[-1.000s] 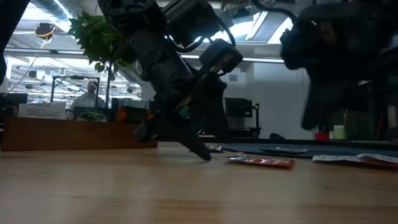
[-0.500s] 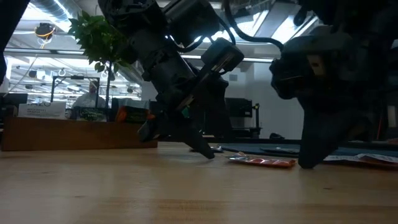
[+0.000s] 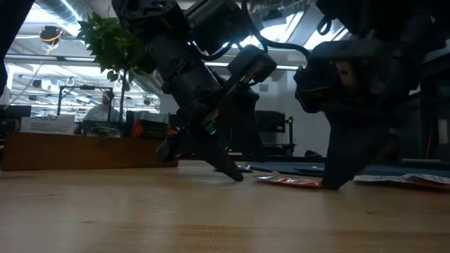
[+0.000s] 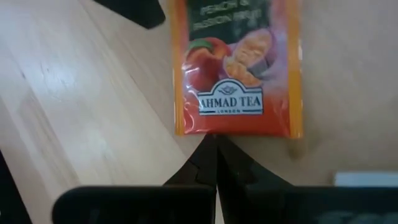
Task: Pick & Place Tea
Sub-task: Put the orange tea bag into the right section of the wooden organizer
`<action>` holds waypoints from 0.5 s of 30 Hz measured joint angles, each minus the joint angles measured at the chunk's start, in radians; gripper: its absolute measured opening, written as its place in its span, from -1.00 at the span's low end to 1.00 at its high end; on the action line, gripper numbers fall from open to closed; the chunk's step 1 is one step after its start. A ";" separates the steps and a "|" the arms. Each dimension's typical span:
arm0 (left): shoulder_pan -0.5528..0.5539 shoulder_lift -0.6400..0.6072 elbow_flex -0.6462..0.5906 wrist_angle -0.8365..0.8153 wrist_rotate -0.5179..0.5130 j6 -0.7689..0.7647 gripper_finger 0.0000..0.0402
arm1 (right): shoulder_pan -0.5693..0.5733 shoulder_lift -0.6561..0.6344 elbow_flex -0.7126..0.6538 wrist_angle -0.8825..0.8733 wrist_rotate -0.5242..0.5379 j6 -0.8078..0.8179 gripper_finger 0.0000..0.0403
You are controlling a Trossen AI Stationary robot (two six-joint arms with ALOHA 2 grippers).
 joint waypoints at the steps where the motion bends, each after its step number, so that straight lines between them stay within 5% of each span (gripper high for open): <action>1: 0.000 0.000 0.000 0.000 -0.003 0.000 -0.16 | -0.003 0.001 -0.001 0.005 0.008 -0.007 -0.99; 15: 0.002 0.003 0.000 -0.001 -0.039 0.017 -0.16 | -0.043 0.004 -0.002 0.048 0.043 -0.057 -0.99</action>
